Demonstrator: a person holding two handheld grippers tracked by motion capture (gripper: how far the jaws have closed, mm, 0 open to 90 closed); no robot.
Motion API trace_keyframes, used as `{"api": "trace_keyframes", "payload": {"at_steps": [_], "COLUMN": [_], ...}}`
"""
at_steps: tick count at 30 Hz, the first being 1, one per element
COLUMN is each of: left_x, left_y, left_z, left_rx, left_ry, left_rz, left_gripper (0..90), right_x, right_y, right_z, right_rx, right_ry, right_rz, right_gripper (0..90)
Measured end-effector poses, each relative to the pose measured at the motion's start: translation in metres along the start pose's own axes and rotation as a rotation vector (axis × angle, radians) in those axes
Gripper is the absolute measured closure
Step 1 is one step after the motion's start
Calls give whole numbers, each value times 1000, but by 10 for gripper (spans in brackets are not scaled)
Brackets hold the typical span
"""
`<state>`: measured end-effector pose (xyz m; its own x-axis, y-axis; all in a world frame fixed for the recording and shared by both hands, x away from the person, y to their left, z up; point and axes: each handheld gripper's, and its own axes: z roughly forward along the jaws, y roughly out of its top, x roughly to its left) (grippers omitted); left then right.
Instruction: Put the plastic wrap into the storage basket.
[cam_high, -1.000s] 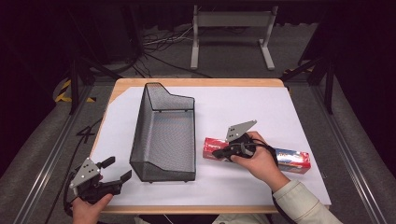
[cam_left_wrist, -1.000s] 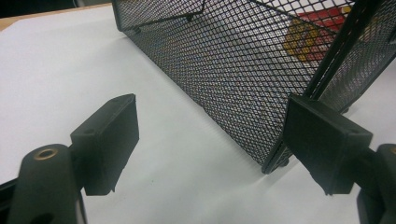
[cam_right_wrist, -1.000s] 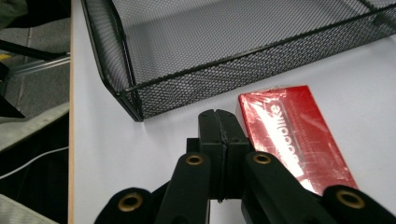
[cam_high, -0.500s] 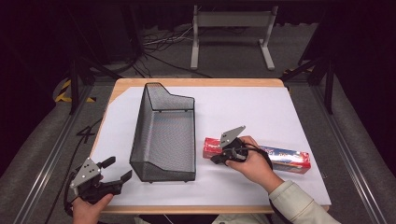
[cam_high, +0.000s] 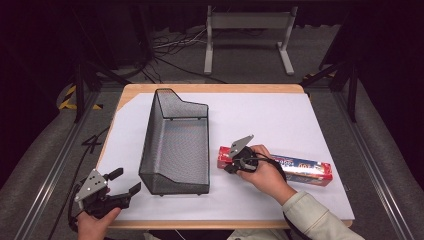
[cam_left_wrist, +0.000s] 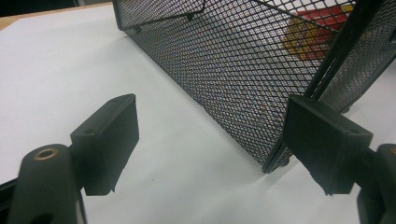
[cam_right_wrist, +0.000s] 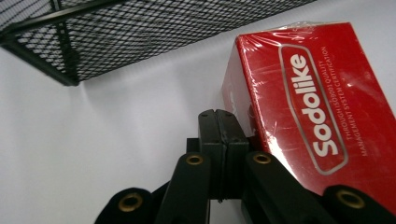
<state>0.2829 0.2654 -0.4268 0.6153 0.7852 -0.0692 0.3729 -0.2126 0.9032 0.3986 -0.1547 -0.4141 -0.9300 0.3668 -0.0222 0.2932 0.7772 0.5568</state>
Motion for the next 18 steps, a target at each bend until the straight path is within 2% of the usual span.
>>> {"api": "trace_keyframes", "payload": {"at_steps": [9, 18], "left_x": [1, 1], "left_y": [0, -1], "left_z": [0, -2], "left_rx": [1, 0], "left_ry": [-2, 1], "left_rz": [-2, -2], "left_gripper": [196, 196], "right_x": [-25, -60], "right_y": [9, 15], "right_z": [4, 7], "right_rx": [19, 28], "right_ry": [-43, -108], "right_rz": [57, 132], "right_gripper": [900, 900]}}
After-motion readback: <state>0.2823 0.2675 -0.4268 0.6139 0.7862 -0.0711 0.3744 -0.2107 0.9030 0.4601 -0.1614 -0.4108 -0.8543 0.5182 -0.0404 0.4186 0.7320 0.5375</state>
